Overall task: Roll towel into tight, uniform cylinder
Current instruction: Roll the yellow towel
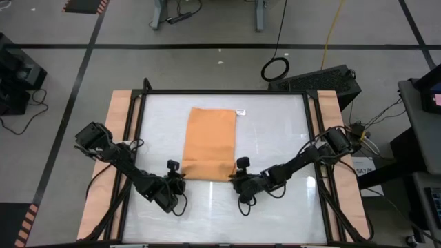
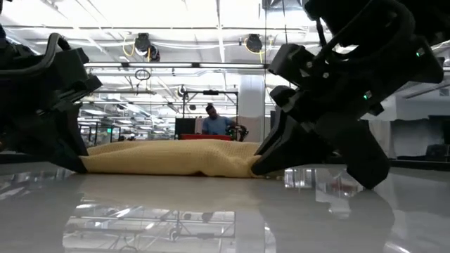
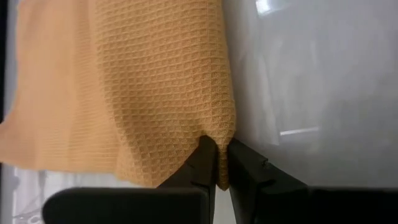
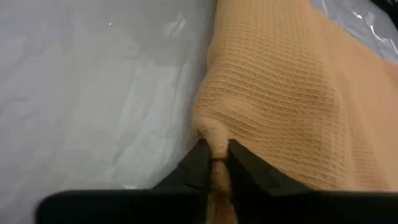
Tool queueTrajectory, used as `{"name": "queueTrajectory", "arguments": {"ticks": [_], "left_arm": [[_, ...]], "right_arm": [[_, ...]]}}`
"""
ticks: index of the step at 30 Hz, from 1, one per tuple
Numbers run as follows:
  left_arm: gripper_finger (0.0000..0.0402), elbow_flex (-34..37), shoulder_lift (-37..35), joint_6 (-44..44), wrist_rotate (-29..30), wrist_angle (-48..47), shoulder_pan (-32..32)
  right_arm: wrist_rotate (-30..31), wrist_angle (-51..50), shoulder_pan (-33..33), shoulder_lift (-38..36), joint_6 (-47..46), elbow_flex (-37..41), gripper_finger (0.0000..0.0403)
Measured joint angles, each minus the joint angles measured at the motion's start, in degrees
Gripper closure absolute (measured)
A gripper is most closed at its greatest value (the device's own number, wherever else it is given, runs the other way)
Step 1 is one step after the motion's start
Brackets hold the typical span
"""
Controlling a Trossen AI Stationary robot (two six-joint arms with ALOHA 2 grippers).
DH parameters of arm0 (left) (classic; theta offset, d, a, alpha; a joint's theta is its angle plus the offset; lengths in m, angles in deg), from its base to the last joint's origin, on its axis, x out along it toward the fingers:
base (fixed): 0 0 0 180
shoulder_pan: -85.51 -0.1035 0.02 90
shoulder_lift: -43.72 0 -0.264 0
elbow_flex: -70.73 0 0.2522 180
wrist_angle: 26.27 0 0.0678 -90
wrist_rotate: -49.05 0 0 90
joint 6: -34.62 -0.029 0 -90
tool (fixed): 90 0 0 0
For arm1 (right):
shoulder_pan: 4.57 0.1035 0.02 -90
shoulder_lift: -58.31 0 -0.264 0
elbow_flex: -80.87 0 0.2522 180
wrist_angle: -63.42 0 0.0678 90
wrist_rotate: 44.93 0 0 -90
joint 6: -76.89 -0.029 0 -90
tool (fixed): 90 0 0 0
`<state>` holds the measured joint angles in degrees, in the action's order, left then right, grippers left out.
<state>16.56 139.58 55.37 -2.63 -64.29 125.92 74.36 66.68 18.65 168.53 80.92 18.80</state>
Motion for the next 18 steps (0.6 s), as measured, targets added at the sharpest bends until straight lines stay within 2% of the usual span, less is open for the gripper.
{"name": "queueTrajectory", "arguments": {"ticks": [3, 13, 18], "left_arm": [[0.0369, -1.25, -0.05, 0.02, -1.75, -0.58, 0.07], [0.0369, -4.76, -7.43, 1.81, -15.8, -0.4, 0.13], [0.0369, -4.76, -12.97, 4.32, -18.72, -0.43, 0.13]], "right_arm": [[-2.46, -0.09, 0.33, -0.82, -1.69, 0.04, 0.0393], [-17.56, -5.28, 0.74, -8.57, -9.46, 0.09, 0.0399], [-25.25, -5.67, 0.68, -12.63, -12.26, 0.07, 0.0399]]}}
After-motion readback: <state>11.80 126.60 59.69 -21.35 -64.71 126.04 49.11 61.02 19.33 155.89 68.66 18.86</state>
